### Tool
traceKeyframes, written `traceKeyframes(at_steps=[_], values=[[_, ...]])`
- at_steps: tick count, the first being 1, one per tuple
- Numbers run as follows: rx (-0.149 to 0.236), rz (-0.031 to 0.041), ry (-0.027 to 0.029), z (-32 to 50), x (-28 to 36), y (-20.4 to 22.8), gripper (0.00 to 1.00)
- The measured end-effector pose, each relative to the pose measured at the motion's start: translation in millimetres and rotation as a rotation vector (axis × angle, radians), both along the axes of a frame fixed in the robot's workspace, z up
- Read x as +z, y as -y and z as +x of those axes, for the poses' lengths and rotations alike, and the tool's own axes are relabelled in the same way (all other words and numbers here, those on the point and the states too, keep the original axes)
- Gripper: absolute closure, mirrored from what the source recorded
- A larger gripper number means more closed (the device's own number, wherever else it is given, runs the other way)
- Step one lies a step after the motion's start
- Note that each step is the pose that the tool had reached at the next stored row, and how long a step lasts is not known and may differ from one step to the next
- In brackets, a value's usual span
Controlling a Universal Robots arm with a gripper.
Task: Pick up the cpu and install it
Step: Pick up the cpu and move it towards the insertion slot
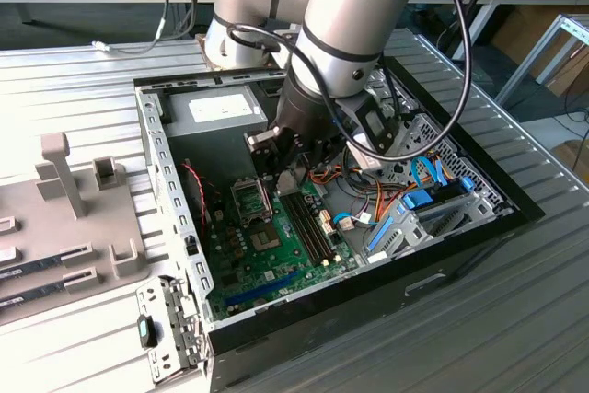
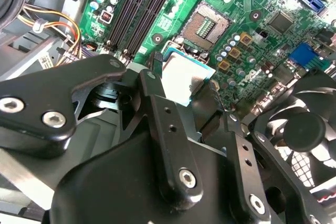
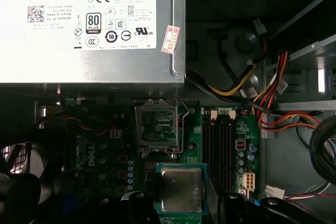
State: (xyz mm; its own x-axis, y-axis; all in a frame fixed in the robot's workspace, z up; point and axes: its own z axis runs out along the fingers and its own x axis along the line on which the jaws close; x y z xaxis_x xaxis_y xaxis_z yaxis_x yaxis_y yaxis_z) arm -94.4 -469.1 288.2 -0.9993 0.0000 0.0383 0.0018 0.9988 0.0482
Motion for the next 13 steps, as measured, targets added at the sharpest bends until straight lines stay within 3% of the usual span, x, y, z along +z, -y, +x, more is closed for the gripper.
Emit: traceKeyframes(at_steps=[13], values=[[0.0,-0.0001,-0.0001,0.0,-7.4,2.0,0.53]])
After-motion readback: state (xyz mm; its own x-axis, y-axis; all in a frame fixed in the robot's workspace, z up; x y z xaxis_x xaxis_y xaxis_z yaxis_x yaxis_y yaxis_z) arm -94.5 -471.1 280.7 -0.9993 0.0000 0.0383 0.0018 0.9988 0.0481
